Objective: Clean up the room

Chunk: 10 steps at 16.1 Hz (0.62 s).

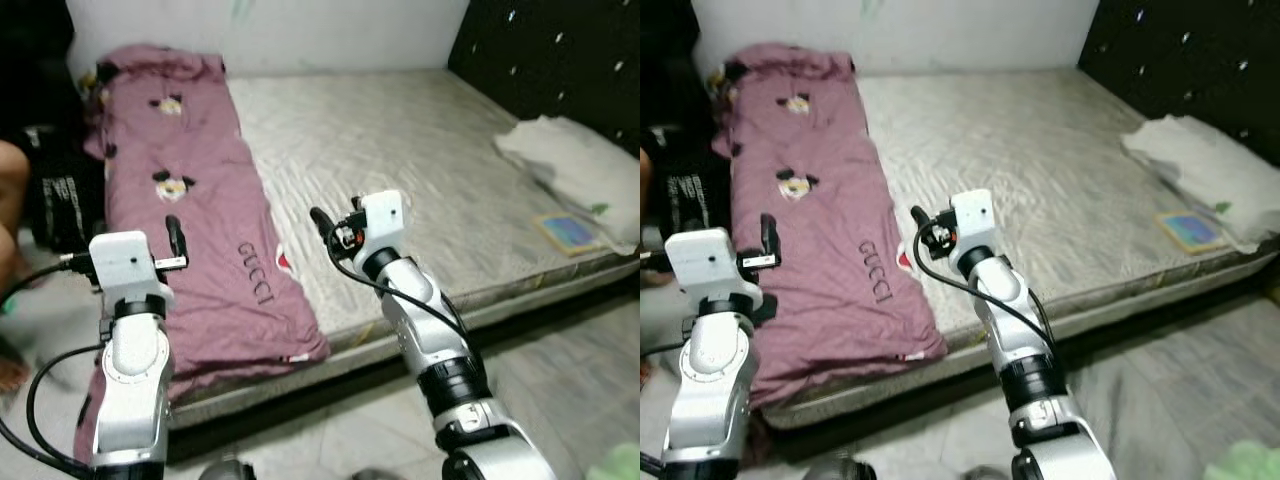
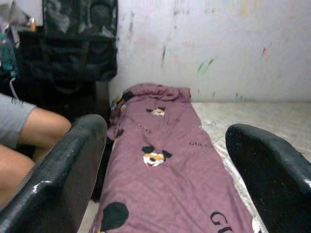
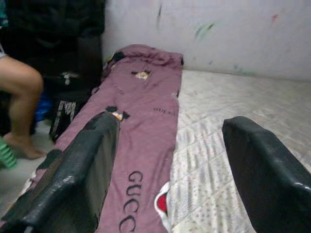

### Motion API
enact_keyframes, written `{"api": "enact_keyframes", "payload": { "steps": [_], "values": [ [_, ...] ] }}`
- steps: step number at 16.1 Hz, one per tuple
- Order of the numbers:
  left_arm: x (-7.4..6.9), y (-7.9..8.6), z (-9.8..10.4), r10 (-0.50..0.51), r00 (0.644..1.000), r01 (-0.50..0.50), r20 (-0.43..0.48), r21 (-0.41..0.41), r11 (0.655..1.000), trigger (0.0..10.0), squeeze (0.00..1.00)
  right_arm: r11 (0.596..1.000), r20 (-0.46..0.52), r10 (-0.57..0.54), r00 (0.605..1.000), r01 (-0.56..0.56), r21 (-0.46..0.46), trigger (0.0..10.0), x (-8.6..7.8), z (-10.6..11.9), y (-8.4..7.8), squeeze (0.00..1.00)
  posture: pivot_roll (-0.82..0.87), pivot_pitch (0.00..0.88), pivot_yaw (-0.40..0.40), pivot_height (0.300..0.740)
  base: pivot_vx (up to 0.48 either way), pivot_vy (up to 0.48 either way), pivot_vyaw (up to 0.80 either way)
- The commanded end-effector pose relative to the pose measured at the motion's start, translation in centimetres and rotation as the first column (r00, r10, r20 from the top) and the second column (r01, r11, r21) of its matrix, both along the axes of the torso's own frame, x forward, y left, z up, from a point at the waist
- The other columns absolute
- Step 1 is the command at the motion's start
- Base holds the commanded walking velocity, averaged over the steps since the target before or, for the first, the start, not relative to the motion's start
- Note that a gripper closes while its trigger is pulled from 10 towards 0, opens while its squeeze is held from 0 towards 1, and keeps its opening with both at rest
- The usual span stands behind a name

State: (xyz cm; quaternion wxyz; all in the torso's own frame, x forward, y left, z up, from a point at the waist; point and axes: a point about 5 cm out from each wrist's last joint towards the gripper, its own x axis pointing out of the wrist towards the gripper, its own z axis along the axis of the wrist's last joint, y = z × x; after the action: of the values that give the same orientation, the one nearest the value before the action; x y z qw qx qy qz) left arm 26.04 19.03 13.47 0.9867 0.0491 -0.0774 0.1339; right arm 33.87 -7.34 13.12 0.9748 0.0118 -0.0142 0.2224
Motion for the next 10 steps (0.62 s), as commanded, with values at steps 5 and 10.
{"api": "enact_keyframes", "payload": {
  "steps": [5,10],
  "values": [
    [0.2,-0.5,0.0,-0.005,1.0,0.006,0.018,-0.033,0.999,10.0,0.0,1.0,0.006,-0.006,1.0,0.006,-0.012,10.0,-0.1,-0.3,-0.6,0.0,-0.02,0.0,-0.052,0.74,0.0,0.373,0.0],
    [-0.4,-0.1,-0.4,0.014,1.0,-0.016,-0.028,-0.065,0.998,10.0,0.0,0.997,0.009,0.059,0.998,-0.059,0.058,10.0,-0.8,-0.1,0.0,0.0,-0.02,0.0,-0.048,0.74,0.0,0.0,0.0]
  ]
}}
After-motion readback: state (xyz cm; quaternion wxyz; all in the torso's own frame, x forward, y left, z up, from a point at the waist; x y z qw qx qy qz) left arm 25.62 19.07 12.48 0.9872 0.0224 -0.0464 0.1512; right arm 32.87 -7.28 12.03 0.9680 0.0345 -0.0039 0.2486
